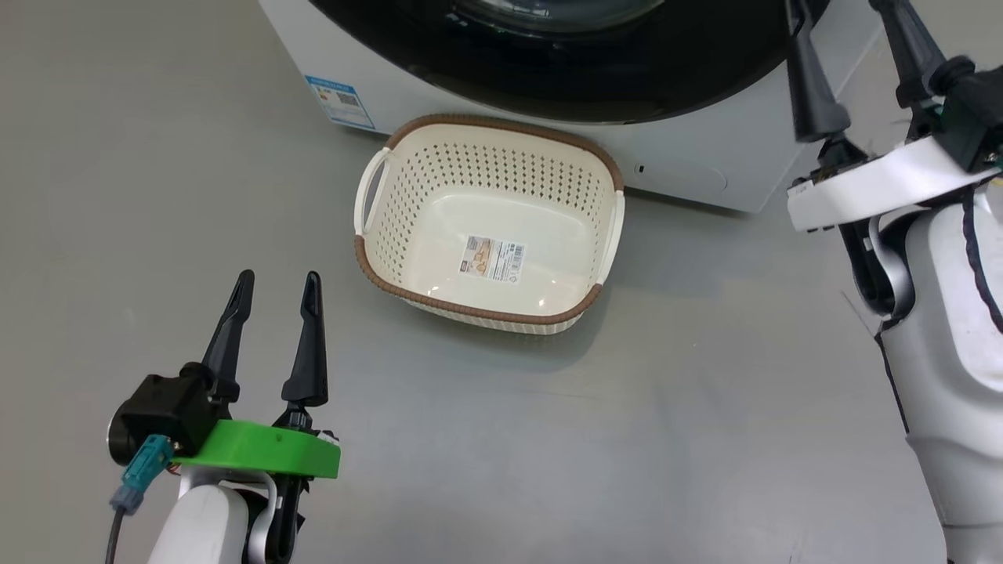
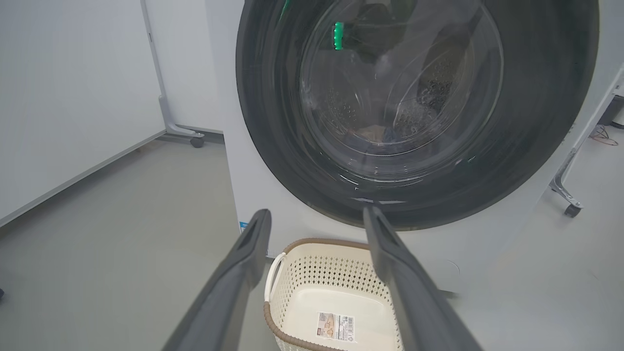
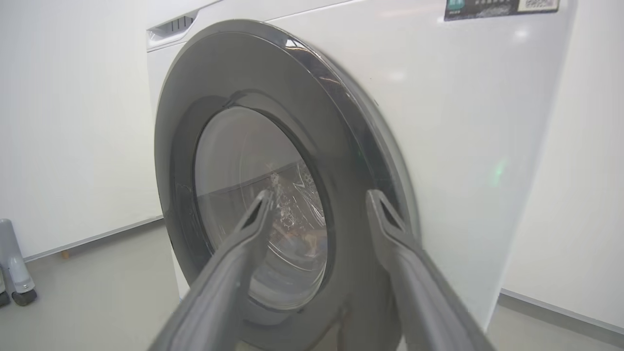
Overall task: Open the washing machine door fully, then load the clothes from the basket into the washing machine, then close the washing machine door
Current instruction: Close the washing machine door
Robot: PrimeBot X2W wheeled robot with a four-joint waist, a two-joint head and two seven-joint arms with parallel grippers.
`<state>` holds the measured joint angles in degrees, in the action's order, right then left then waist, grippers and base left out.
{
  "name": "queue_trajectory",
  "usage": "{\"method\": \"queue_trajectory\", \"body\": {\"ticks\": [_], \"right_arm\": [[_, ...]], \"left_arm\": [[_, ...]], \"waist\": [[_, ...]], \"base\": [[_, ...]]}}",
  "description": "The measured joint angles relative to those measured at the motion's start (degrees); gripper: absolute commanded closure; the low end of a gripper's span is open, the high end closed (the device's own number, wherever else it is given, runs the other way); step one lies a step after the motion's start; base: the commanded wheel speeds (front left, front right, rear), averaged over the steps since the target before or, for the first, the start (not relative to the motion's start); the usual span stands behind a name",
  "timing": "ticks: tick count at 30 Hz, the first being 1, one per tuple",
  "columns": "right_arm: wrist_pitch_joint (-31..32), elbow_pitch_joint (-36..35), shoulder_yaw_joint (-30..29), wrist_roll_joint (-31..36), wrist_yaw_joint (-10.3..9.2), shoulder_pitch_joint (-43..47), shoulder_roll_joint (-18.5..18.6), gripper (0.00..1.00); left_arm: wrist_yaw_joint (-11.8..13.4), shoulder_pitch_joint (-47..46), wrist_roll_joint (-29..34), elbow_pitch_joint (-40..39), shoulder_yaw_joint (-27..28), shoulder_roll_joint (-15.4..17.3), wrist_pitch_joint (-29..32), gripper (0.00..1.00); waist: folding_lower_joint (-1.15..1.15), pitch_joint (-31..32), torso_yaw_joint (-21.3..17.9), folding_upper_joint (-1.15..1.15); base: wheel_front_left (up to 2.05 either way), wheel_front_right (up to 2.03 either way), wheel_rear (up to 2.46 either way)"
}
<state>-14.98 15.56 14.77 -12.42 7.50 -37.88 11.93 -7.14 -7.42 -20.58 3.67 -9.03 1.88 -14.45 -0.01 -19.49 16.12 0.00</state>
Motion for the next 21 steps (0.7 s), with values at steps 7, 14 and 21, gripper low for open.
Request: {"method": "queue_trajectory", "body": {"ticks": [7,14,21], "right_arm": [[0.0,-2.0,-0.6,1.0,0.00,8.4,-0.4,0.00],[0.0,-3.4,-1.6,1.0,0.00,15.1,-1.1,0.00],[0.0,-5.3,-3.4,1.0,0.00,21.4,-1.2,0.00]], "left_arm": [[0.0,4.3,0.2,3.3,1.8,0.0,0.0,0.00],[0.0,8.4,0.1,5.2,3.7,0.1,0.0,0.00],[0.1,10.4,2.1,5.7,5.1,0.1,0.0,0.00]], "waist": [[0.00,5.3,-3.1,0.00],[0.00,9.6,-6.6,0.00],[0.00,13.8,-11.1,0.00]], "base": [[0.00,0.00,0.00],[0.00,0.00,0.00],[0.00,0.00,0.00]]}}
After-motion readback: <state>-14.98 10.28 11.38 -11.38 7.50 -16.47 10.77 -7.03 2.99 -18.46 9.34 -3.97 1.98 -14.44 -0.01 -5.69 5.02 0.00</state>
